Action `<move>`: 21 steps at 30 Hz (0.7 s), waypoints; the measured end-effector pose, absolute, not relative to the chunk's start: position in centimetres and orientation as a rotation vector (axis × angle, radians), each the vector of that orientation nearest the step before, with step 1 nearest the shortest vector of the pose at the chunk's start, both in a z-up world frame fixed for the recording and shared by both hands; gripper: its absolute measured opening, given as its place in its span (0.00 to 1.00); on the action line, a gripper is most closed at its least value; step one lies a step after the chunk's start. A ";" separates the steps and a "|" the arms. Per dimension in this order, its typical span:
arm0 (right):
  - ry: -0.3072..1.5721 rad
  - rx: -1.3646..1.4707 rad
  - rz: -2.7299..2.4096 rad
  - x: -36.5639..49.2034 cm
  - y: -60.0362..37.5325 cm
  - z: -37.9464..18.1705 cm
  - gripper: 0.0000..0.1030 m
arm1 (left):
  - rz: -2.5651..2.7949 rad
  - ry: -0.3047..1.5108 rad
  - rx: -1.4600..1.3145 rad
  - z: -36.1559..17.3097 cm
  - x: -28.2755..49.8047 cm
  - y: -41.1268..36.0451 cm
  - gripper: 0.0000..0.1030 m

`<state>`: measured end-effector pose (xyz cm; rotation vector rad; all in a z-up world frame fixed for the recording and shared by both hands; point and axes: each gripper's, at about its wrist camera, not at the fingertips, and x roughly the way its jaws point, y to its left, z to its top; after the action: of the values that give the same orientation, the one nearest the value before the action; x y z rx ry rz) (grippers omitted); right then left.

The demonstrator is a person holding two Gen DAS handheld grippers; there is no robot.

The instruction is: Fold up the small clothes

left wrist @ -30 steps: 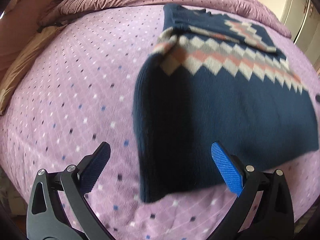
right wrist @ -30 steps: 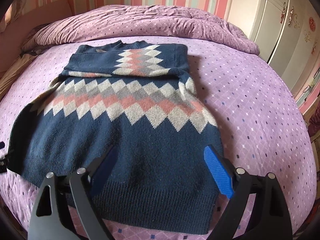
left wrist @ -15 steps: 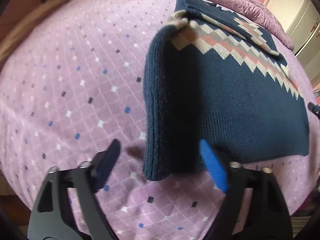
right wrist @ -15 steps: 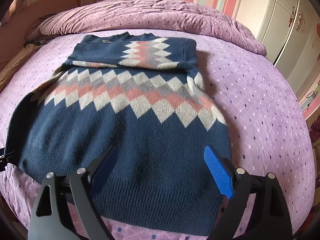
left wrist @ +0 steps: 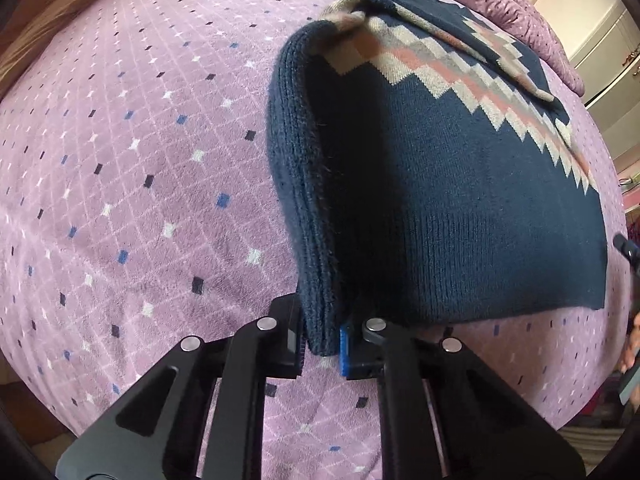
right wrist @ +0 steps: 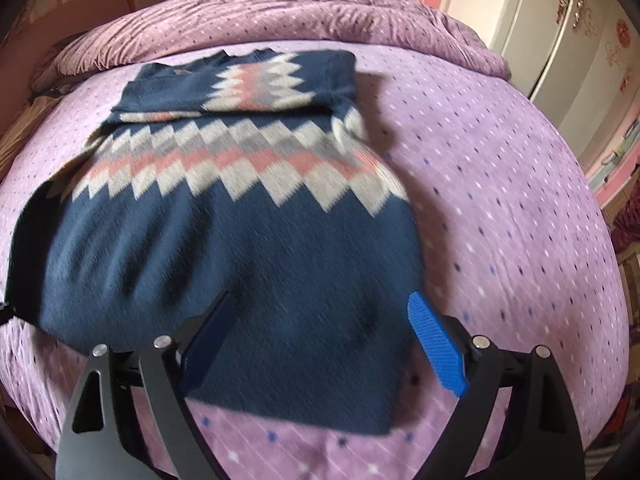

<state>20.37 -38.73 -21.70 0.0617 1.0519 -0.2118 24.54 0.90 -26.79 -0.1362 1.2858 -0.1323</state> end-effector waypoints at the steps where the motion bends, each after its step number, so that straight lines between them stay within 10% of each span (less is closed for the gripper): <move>1: 1.060 0.063 -0.217 20.0 -39.0 -21.8 0.86 | -0.133 1.289 -0.134 -26.8 24.6 0.9 0.09; 13: 1.166 0.212 -0.254 17.2 -42.3 -25.5 0.84 | -0.135 1.306 -0.087 -26.9 24.9 0.4 0.09; 21: 1.231 0.340 -0.255 16.5 -42.3 -27.7 0.50 | -0.142 1.308 -0.072 -26.8 25.0 0.2 0.09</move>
<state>16.52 -42.31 -27.73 0.3398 1.2307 -0.2545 25.00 0.22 -26.78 -0.0724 1.3080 -0.1416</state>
